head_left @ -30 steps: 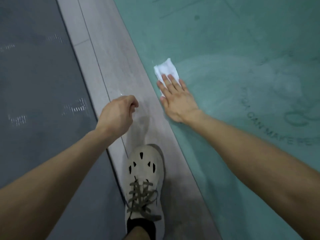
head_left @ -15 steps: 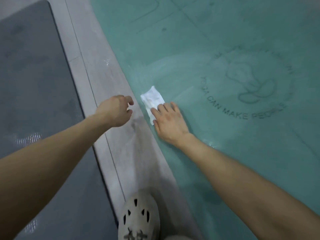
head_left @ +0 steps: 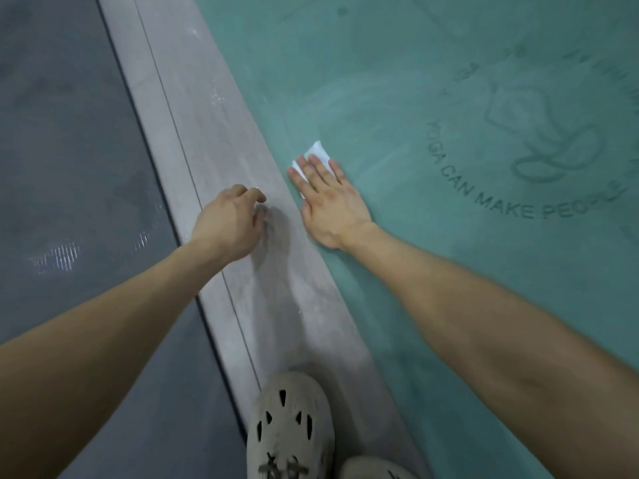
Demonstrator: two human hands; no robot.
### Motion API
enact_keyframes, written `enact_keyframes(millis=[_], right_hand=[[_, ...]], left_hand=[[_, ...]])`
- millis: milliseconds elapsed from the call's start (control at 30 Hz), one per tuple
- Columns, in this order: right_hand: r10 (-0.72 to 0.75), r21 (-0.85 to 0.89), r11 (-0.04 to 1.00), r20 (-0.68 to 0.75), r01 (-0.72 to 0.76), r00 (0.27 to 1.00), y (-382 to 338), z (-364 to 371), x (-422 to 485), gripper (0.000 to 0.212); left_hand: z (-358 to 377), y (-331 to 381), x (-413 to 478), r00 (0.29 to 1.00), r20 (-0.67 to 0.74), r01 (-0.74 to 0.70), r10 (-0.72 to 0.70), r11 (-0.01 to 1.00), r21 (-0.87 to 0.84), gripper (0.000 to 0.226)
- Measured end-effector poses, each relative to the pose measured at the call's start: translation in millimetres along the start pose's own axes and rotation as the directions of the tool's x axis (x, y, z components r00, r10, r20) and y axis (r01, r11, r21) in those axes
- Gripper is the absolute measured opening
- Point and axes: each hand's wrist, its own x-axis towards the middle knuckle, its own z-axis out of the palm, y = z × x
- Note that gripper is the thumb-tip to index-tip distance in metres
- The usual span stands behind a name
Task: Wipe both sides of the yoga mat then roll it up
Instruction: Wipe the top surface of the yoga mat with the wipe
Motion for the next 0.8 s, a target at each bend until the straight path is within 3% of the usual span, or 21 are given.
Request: enact_keyframes(millis=[167,267,367,467,567,633,733,800], right_hand=[[-0.062,0.076,0.995,-0.074,0.067,0.995,-7.4,5.9,-60.7,0.063],[-0.055,0.026,0.998,-0.067,0.056,0.996,28.5,-2.8,-84.6,0.061],[0.216,0.003,0.976,-0.062,-0.216,0.974,116.9,-29.6,-95.2,0.063],[0.525,0.006,0.851,-0.057,-0.525,0.85,213.0,-54.3,-126.3,0.067],[0.676,0.03,0.736,-0.077,-0.676,0.733,223.0,-59.6,-129.1,0.07],[0.622,-0.002,0.779,-0.13,-0.627,0.772,179.8,-49.3,-111.0,0.069],[0.218,-0.045,0.974,-0.086,-0.223,0.972,78.5,-25.6,-87.3,0.064],[-0.016,-0.045,0.999,-0.013,0.015,1.0,39.0,-16.3,-85.6,0.061]], left_hand=[[3.6,24.0,31.3,0.979,-0.202,-0.053,0.037,0.996,-0.074,0.037],[14.8,50.4,50.6,0.964,-0.231,-0.153,0.13,0.985,-0.084,0.041],[19.4,72.7,64.7,0.956,-0.206,-0.231,0.208,0.969,-0.093,0.041],[20.7,79.6,70.7,0.955,-0.199,-0.244,0.221,0.964,-0.101,0.041],[22.4,77.4,71.3,0.96,-0.191,-0.228,0.205,0.968,-0.108,0.04],[22.7,74.9,69.3,0.961,-0.186,-0.228,0.206,0.968,-0.105,0.039],[27.9,70.5,64.4,0.957,-0.165,-0.258,0.24,0.962,-0.094,0.039],[32.9,68.7,61.8,0.952,-0.18,-0.268,0.247,0.958,-0.102,0.039]])
